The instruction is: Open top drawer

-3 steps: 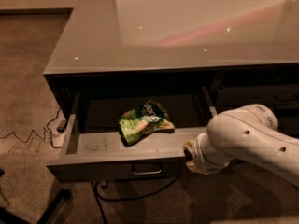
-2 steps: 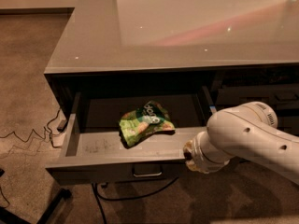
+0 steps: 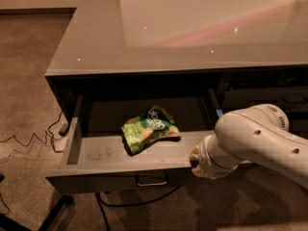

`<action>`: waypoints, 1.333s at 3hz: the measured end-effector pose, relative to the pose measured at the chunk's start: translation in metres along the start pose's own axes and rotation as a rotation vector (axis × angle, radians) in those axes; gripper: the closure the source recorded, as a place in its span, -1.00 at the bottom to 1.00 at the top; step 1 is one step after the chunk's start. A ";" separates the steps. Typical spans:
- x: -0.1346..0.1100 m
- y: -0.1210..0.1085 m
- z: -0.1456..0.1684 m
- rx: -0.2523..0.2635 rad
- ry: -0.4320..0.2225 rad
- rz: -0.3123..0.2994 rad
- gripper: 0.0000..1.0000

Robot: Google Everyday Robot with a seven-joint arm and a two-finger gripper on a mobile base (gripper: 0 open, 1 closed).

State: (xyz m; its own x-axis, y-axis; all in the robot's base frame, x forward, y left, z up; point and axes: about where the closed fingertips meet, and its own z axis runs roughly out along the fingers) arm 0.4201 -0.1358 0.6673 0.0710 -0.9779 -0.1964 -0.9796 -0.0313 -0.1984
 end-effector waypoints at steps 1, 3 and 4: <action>-0.002 -0.013 -0.005 0.062 -0.115 0.045 1.00; -0.020 -0.029 -0.052 0.198 -0.316 -0.060 1.00; -0.037 -0.044 -0.077 0.285 -0.388 -0.139 1.00</action>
Offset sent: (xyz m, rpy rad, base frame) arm 0.0150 0.0090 0.0730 0.3646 -0.2519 0.1695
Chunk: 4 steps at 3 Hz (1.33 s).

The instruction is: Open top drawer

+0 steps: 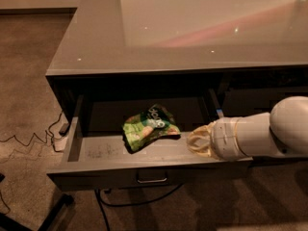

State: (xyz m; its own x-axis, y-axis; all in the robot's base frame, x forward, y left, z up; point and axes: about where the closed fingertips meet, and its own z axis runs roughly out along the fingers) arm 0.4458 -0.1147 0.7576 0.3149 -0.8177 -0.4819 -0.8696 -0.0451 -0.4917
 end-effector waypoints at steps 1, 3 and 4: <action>0.002 -0.013 0.012 0.024 -0.027 -0.025 1.00; 0.035 -0.013 0.085 -0.053 0.082 0.010 1.00; 0.045 -0.010 0.115 -0.098 0.124 0.040 1.00</action>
Offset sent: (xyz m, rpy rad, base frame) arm 0.0659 0.0290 -0.0874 -0.1201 0.0711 -0.0335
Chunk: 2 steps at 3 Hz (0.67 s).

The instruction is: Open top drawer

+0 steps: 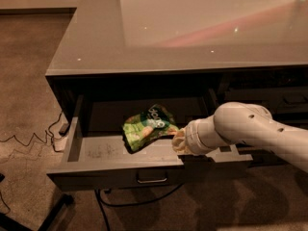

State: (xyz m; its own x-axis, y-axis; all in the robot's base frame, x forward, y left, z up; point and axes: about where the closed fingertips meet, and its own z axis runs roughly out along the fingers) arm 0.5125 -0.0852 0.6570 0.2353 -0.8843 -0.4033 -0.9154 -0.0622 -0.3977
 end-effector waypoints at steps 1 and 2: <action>0.000 0.000 0.000 0.000 0.000 0.000 1.00; 0.008 0.010 0.008 -0.024 0.024 0.019 1.00</action>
Offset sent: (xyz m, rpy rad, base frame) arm -0.0102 -0.0114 -0.0328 -0.0526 0.0672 -0.0424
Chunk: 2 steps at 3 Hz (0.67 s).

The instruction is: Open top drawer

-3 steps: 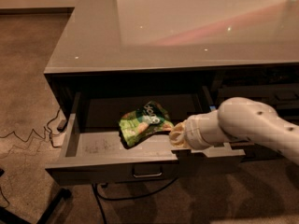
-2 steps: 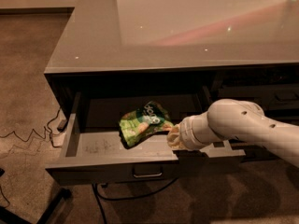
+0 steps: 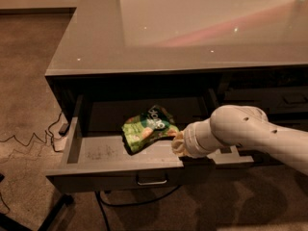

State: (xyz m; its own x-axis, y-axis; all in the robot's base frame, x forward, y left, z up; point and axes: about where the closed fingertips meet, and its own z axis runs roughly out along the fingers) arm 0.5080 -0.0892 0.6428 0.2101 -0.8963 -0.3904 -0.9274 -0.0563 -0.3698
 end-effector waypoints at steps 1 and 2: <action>0.020 0.022 -0.005 -0.033 0.071 0.035 1.00; 0.026 0.035 -0.013 -0.041 0.098 0.051 1.00</action>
Offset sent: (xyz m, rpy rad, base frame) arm -0.0642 -0.0568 -0.0107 -0.1339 0.0811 -0.1177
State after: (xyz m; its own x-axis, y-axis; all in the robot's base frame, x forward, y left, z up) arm 0.4767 -0.1201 0.6310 0.1325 -0.9372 -0.3227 -0.9485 -0.0253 -0.3159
